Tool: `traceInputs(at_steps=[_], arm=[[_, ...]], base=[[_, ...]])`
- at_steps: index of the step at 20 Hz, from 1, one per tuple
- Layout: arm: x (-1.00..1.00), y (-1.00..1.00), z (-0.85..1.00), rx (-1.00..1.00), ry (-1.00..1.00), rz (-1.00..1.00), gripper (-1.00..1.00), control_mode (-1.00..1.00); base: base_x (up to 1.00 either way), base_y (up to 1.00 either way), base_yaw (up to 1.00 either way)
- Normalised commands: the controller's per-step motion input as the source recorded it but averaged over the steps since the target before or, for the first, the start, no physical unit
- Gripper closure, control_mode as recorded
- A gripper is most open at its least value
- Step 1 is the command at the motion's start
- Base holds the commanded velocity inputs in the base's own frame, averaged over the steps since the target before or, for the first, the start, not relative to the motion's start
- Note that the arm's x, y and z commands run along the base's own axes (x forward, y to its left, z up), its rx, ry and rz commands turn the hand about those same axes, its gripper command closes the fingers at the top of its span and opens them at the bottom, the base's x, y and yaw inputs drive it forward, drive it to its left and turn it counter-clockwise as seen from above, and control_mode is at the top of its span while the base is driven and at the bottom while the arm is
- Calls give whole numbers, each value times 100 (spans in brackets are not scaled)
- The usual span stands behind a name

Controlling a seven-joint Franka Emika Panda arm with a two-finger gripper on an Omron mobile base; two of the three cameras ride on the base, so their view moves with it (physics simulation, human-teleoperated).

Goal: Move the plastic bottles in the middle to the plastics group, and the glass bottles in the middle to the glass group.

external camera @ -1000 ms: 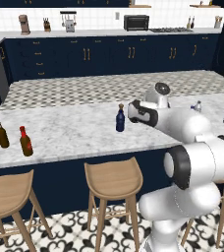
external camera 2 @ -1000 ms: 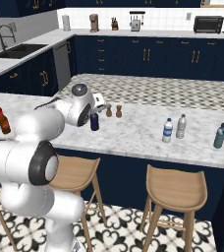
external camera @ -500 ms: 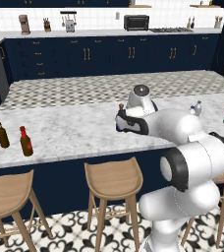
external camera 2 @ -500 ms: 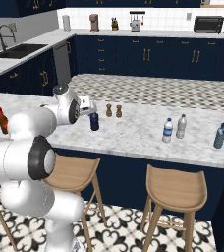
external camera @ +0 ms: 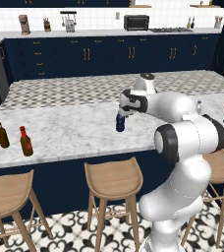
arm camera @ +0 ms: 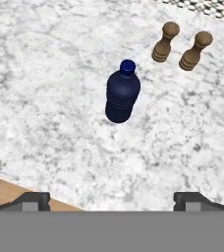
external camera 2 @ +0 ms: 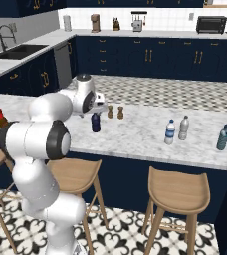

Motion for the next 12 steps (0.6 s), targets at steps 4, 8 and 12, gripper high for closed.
traceInputs(at_steps=[4,8,12], arm=[[37,7,-36,0,0,0,-100,-100],[28,30,-2,0,0,0,-100,-100],[25,30,-3,0,0,0,-100,-100]], base=[[0,0,0],[0,0,0],[0,0,0]])
